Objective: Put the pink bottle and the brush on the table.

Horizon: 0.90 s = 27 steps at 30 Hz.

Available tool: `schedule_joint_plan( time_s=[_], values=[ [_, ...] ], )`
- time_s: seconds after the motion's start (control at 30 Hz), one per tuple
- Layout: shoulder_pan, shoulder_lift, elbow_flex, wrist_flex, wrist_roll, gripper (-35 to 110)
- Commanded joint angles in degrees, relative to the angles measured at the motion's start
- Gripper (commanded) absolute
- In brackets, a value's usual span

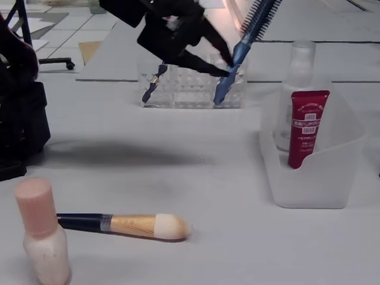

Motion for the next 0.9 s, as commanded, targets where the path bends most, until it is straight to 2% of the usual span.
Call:
schedule_joint_plan(
  time_s=[0.0, 0.17, 0.33, 0.43, 0.53, 0.87],
  values=[
    [-0.53, 8.61, 6.77, -1.67, 2.29, 0],
    [-2.55, 21.80, 23.73, -3.34, 5.45, 0],
    [-2.72, 42.28, 45.26, -4.57, 3.69, 0],
    [-2.72, 55.81, 55.28, -0.97, 3.78, 0],
    [-2.72, 64.69, 57.39, 9.49, 7.12, 0],
    [-2.72, 71.46, 60.56, 17.58, 8.79, 0]
  ],
)
